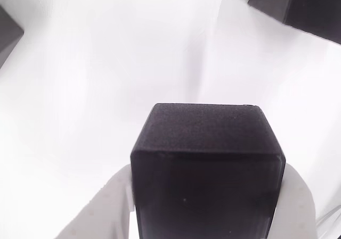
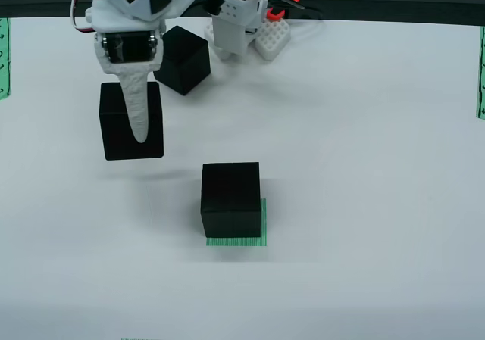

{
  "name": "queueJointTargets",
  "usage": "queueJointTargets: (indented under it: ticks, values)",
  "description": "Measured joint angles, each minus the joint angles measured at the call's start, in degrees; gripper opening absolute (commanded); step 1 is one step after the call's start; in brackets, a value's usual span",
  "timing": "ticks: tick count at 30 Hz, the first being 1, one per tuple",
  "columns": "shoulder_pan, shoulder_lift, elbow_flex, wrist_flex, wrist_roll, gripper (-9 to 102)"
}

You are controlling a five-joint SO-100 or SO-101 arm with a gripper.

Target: Stack 3 Blocks on the chosen place.

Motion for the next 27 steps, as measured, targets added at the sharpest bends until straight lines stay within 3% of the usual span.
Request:
queueJointTargets:
  ticks: [15,27]
  values:
    - [-22.5,3.8,1.2,0.2,32.1,15]
    - [-26.9,-6.9,-8.4,0.4,42.0,15]
